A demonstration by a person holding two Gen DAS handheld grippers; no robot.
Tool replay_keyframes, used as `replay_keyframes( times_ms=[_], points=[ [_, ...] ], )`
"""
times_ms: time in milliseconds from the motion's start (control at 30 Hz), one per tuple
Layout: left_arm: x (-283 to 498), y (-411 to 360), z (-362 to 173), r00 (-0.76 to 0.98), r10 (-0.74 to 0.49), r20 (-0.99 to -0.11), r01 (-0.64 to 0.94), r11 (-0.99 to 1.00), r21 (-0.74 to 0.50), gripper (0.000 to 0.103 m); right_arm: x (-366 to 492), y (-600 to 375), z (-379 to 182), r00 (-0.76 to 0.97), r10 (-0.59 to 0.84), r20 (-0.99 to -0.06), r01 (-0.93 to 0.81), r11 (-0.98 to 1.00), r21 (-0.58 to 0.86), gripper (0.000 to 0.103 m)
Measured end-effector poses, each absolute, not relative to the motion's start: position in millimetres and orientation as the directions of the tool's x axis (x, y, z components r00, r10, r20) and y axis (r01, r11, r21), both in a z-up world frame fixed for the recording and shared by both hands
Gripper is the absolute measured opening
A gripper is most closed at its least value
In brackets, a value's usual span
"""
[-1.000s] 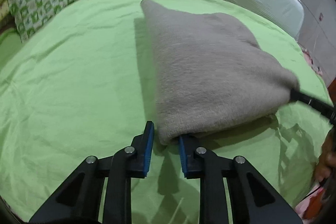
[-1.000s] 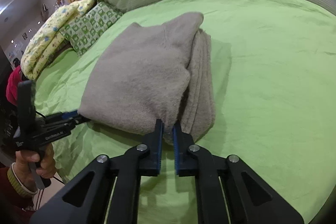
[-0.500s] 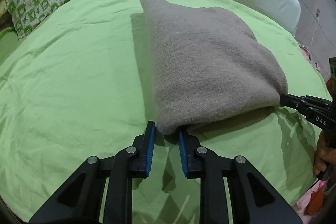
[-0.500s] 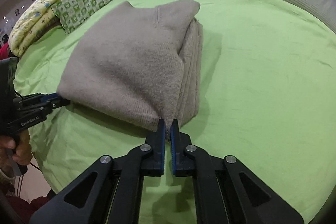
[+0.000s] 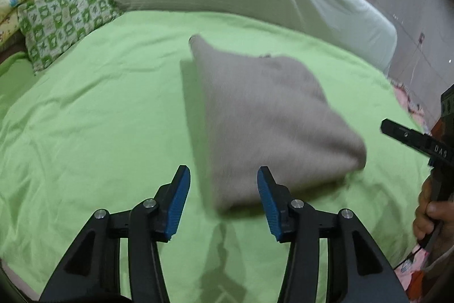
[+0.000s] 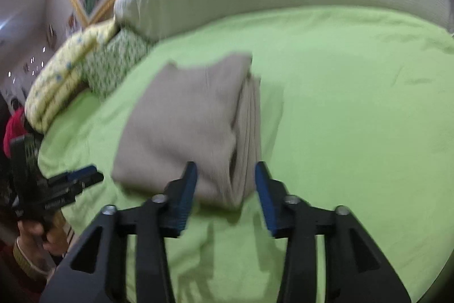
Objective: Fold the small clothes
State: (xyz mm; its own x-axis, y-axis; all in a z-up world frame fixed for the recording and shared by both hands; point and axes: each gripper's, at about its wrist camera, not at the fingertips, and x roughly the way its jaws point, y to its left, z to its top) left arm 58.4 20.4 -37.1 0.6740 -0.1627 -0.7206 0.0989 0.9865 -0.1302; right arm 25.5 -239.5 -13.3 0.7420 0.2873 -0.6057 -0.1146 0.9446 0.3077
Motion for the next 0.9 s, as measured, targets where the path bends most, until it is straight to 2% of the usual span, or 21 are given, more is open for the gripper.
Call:
replay_keyframes(
  times_ms=[200, 267, 400, 433, 467, 500, 567, 900],
  points=[
    [92.9, -3.8, -39.4, 0.664, -0.24, -0.708, 0.138, 0.97, -0.2, 0.05, 78.8, -206.5, -17.6, 0.705, 0.346, -0.619, -0.195, 0.934, 0.3, 0.045],
    [102.5, -9.0, -50.1, 0.636, -0.238, -0.734, 0.132, 0.971, -0.201, 0.05, 92.8, -203.1, -24.4, 0.697, 0.353, -0.624, -0.195, 0.931, 0.309, 0.045],
    [107.1, -15.8, -66.6, 0.612, -0.226, -0.758, 0.135, 0.974, -0.182, 0.05, 116.7, -203.5, -57.2, 0.639, 0.28, -0.717, -0.126, 0.957, 0.262, 0.043],
    [106.8, -17.0, -67.6, 0.614, -0.221, -0.758, 0.137, 0.975, -0.173, 0.05, 119.6, -209.3, -65.9, 0.631, 0.263, -0.73, -0.095, 0.96, 0.264, 0.044],
    [105.9, -18.3, -67.6, 0.616, -0.217, -0.758, 0.142, 0.976, -0.164, 0.05, 119.8, -215.6, -71.5, 0.625, 0.273, -0.731, -0.08, 0.954, 0.288, 0.051],
    [104.8, -19.2, -66.9, 0.616, -0.213, -0.759, 0.143, 0.977, -0.158, 0.051, 119.9, -223.2, -76.0, 0.619, 0.311, -0.721, -0.072, 0.937, 0.342, 0.051],
    [103.4, -19.8, -64.6, 0.613, -0.213, -0.761, 0.141, 0.977, -0.16, 0.055, 115.9, -230.4, -75.0, 0.629, 0.335, -0.702, -0.061, 0.921, 0.384, 0.051],
    [78.7, -18.9, -60.6, 0.623, -0.15, -0.768, 0.095, 0.989, -0.116, 0.069, 89.5, -225.9, -55.0, 0.672, 0.21, -0.71, -0.021, 0.964, 0.265, 0.052]
  ],
)
